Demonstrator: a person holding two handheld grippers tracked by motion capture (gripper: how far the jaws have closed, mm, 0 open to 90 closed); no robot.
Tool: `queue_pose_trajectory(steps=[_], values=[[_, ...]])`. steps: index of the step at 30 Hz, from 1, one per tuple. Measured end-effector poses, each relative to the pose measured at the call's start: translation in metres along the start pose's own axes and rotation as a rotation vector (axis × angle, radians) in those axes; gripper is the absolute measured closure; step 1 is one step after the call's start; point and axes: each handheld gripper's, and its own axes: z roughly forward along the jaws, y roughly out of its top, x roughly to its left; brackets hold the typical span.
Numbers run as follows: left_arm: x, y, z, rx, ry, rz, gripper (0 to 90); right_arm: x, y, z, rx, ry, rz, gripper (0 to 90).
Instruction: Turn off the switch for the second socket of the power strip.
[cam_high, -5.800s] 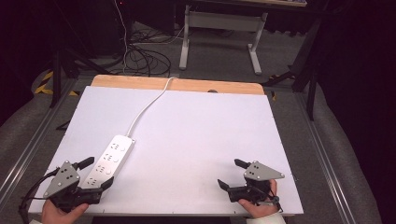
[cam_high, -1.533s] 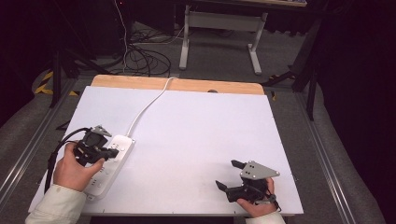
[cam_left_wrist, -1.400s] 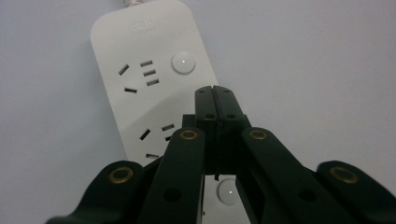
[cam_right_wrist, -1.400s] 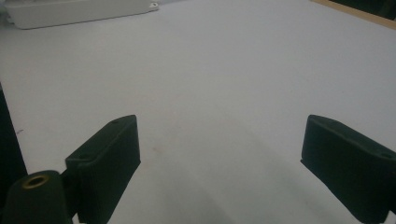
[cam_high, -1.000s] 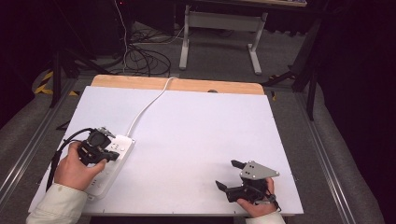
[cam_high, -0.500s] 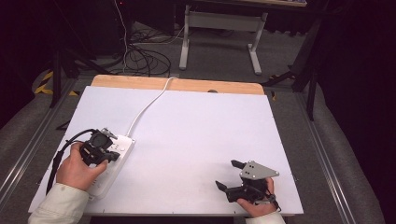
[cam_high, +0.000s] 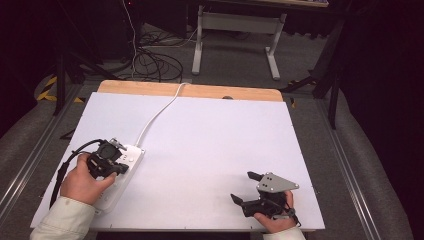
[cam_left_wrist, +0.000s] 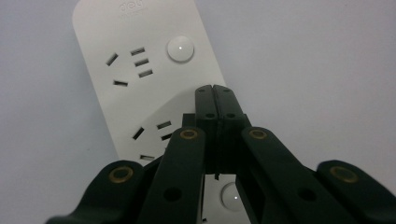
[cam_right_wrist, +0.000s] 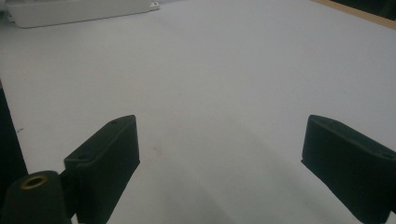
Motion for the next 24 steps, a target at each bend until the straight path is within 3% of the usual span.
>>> queue_pose_trajectory(steps=[8, 20, 24], values=[[0.0006, -0.0009, 0.0007, -0.006, -0.027, -0.006, 90.0, 0.0003, 0.0002, -0.0005, -0.002, -0.003, -0.002, 11.5], [-0.0005, -0.0007, 0.0009, -0.01, -0.012, -0.006, 90.0, 0.0005, 0.0001, -0.0001, 0.002, 0.002, -0.005, 11.5], [-0.0013, -0.0004, 0.0009, -0.013, 0.02, -0.004, 90.0, 0.0007, 0.0001, 0.0002, 0.003, 0.003, -0.006, 11.5]])
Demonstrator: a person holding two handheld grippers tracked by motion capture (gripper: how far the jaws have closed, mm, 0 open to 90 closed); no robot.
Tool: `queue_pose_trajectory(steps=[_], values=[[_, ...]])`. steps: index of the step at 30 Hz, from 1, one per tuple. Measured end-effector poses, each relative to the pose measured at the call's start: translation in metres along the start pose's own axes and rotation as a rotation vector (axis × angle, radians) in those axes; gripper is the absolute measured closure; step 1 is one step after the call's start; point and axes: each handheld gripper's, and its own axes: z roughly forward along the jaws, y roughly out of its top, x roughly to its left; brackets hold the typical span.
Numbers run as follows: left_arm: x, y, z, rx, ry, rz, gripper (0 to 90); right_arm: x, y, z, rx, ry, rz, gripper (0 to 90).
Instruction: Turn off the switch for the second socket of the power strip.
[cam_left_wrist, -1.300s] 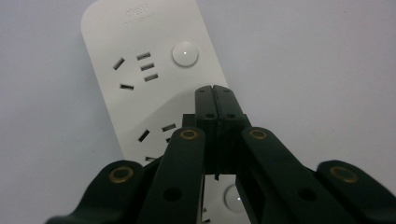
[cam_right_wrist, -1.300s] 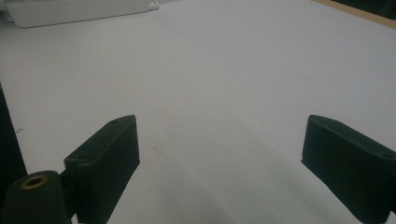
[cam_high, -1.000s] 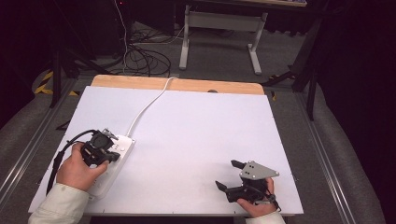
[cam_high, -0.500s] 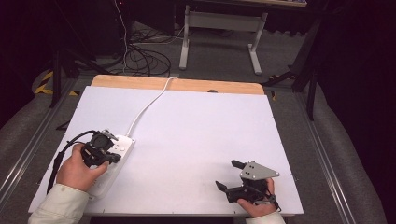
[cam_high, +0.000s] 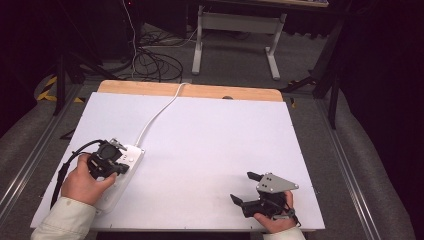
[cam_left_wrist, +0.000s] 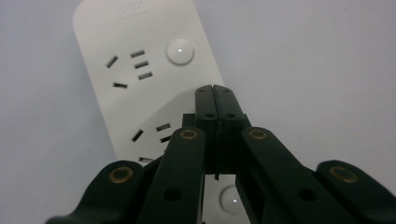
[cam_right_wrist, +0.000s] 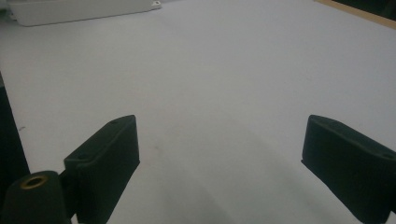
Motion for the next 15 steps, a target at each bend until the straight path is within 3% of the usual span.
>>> queue_pose_trajectory(steps=[15], values=[[-0.003, -0.0005, -0.0002, 0.002, 0.028, 0.004, 90.0, 0.0008, 0.0, 0.0001, 0.0, 0.0, -0.001, 11.4]])
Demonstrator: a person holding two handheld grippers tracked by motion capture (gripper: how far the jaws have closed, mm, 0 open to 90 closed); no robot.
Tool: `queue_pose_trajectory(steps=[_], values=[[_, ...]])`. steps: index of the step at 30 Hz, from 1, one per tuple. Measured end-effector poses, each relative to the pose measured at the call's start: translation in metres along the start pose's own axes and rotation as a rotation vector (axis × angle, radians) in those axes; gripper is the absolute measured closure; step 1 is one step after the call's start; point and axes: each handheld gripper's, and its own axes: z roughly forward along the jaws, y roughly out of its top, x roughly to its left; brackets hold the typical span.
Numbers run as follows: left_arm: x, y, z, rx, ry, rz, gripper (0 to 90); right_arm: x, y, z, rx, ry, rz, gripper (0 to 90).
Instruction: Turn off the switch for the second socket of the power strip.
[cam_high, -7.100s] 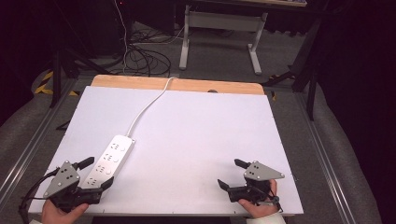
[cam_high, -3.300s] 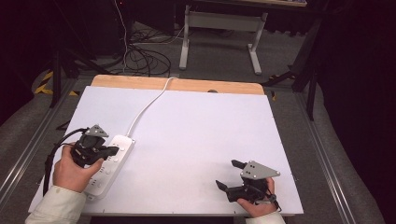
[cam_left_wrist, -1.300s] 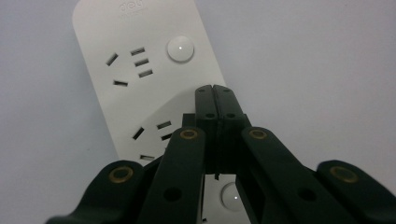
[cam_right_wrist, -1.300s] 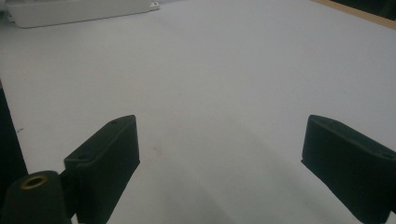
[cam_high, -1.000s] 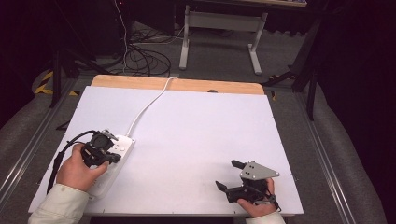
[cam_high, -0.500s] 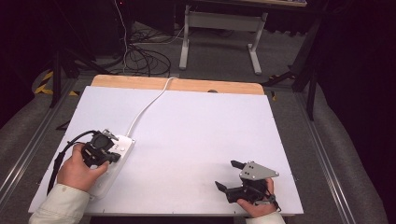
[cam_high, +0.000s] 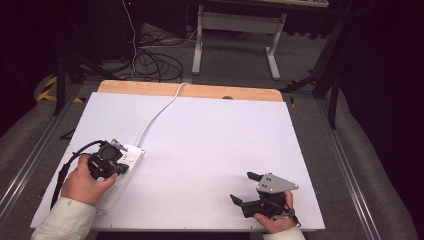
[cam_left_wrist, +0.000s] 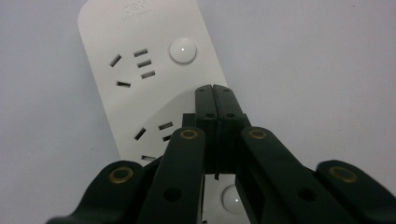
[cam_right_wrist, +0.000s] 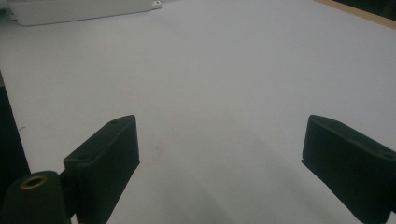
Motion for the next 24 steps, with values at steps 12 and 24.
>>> queue_pose_trajectory(steps=[12, 24], values=[[0.0, -0.0009, 0.0015, -0.005, -0.003, -0.009, 90.0, 0.0002, 0.0001, 0.0002, 0.004, -0.002, 0.0, 11.2], [0.0029, -0.0034, -0.0022, -0.069, -0.015, -0.018, 90.0, -0.0013, -0.0002, 0.0008, 0.004, -0.005, 0.006, 11.2]])
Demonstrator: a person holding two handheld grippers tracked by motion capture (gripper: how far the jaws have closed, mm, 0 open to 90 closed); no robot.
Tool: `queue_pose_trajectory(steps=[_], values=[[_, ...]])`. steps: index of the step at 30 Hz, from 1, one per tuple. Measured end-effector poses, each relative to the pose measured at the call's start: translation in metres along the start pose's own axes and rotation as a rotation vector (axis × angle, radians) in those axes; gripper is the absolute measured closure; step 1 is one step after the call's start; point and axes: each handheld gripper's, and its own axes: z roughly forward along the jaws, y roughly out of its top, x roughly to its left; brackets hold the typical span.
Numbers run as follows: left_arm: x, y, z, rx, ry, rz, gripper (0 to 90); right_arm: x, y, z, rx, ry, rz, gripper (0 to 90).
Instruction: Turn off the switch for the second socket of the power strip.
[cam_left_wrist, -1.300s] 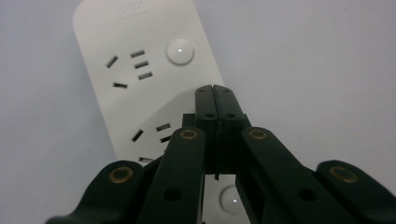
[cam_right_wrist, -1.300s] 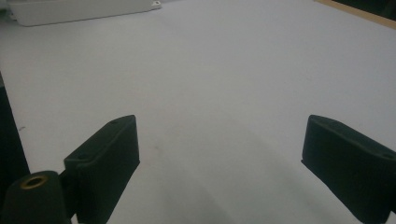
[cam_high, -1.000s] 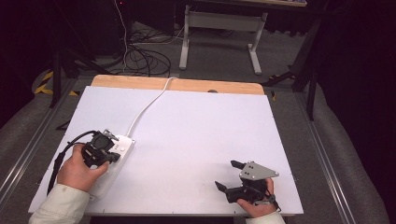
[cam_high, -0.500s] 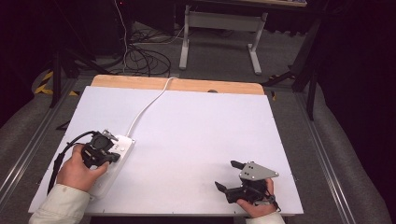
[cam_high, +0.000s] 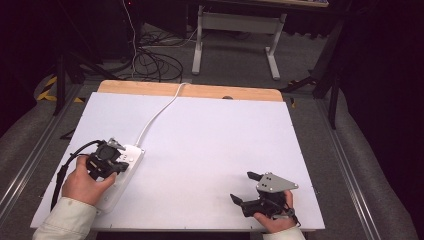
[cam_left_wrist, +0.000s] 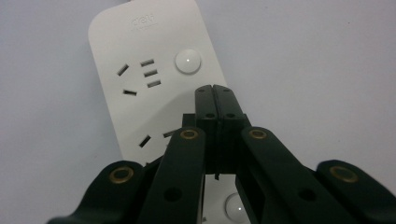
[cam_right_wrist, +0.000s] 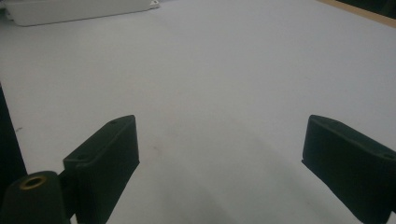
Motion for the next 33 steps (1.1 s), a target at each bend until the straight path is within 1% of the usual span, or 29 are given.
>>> queue_pose_trajectory(steps=[1, 3, 5, 6, 8, 11, 12, 16, 17, 23, 24, 25, 26, 27, 28, 29, 31, 32, 33], values=[[0.0, 0.0, -0.003, -0.019, -0.011, -0.003, 90.0, 0.0, 0.0, 0.0, 0.001, 0.0, 0.0, 11.2], [-0.001, 0.0, -0.005, -0.026, -0.015, -0.002, 90.0, 0.0, 0.0, 0.0, 0.001, -0.001, 0.0, 11.2], [-0.002, 0.0, -0.007, -0.025, -0.005, 0.003, 90.0, 0.0, 0.0, 0.0, 0.0, 0.0, 0.0, 11.2], [-0.002, -0.001, -0.008, -0.028, -0.009, 0.0, 90.0, 0.0, 0.0, 0.0, 0.0, -0.001, -0.001, 11.2], [-0.002, -0.001, -0.011, -0.034, -0.003, 0.004, 90.0, 0.0, 0.0, -0.001, -0.001, -0.001, 0.0, 11.2], [-0.002, -0.001, -0.018, -0.047, -0.033, -0.002, 90.0, 0.0, 0.0, -0.001, -0.002, -0.001, 0.0, 11.2], [-0.003, -0.001, -0.021, -0.049, -0.034, 0.002, 89.9, 0.0, 0.0, -0.001, -0.001, -0.002, 0.0, 11.2], [-0.006, -0.001, -0.033, -0.075, -0.034, 0.004, 89.9, 0.0, -0.001, -0.001, -0.002, -0.002, 0.001, 11.2], [-0.007, -0.001, -0.035, -0.081, -0.025, 0.008, 89.9, 0.0, -0.001, -0.001, -0.001, -0.003, 0.001, 11.2], [-0.007, -0.002, -0.042, -0.102, -0.016, 0.009, 89.8, 0.0, 0.0, -0.001, -0.001, -0.003, -0.002, 11.2], [-0.007, -0.003, -0.042, -0.106, -0.023, 0.005, 89.6, 0.0, 0.0, -0.001, -0.001, -0.002, -0.001, 11.2], [-0.007, -0.002, -0.043, -0.112, -0.027, 0.004, 85.9, 0.0, 0.0, -0.001, -0.001, -0.002, -0.003, 11.2], [-0.007, -0.002, -0.043, -0.121, -0.034, -0.007, 72.0, 0.0, -0.001, -0.001, 0.0, -0.002, -0.002, 11.2], [-0.007, -0.003, -0.045, -0.144, -0.041, -0.008, 70.9, 0.0, -0.001, -0.001, 0.0, -0.002, -0.002, 11.2], [-0.007, -0.003, -0.045, -0.144, -0.041, -0.008, 69.3, 0.0, -0.001, -0.001, 0.0, -0.002, -0.002, 11.2], [-0.008, -0.003, -0.046, -0.157, -0.043, -0.007, 69.3, 0.0, -0.001, -0.001, -0.001, -0.001, -0.001, 11.2], [-0.009, -0.004, -0.048, -0.192, -0.041, -0.001, 63.9, 0.0, 0.0, -0.001, -0.004, 0.0, -0.001, 11.2], [-0.011, -0.005, -0.05, -0.238, -0.047, 0.004, 61.8, 0.0, 0.0, -0.001, -0.004, -0.001, -0.002, 11.2], [-0.011, -0.005, -0.05, -0.238, -0.047, 0.004, 60.0, 0.0, 0.0, -0.001, -0.004, -0.001, -0.002, 11.2]])
